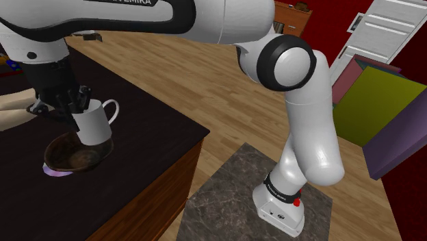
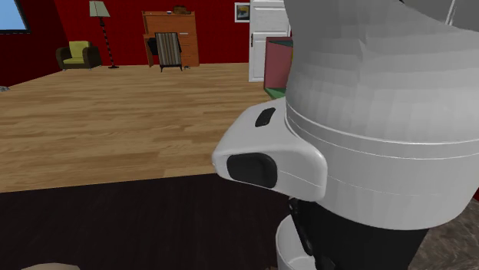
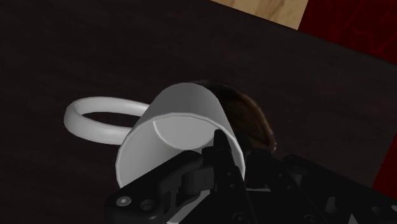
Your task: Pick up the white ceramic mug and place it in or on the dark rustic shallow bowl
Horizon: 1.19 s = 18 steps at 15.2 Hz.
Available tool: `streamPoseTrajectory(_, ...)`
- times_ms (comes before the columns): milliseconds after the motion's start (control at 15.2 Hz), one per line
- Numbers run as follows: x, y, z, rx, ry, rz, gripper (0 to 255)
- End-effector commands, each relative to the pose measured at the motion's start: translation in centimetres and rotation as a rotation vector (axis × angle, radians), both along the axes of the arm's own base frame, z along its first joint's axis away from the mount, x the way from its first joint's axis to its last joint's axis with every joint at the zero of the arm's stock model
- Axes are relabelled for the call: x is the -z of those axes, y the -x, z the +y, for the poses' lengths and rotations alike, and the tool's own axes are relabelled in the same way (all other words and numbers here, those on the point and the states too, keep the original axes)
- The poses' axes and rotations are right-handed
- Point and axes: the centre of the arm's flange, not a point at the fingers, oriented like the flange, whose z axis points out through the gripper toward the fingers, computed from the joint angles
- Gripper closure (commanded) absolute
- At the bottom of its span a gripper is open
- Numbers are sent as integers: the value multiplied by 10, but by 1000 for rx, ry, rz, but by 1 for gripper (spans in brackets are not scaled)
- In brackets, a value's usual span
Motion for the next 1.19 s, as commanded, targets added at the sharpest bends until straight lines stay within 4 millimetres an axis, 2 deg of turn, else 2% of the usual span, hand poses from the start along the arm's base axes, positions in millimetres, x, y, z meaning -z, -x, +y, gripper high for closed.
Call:
streamPoseTrajectory(0,10,0,0,0,0,0,255)
streamPoseTrajectory(528,10,0,0,0,0,0,255)
streamPoseTrajectory(594,10,0,0,0,0,0,0)
streamPoseTrajectory(924,10,0,0,0,0,0,0)
streamPoseTrajectory(1122,-29,-6,4,0,0,0,0)
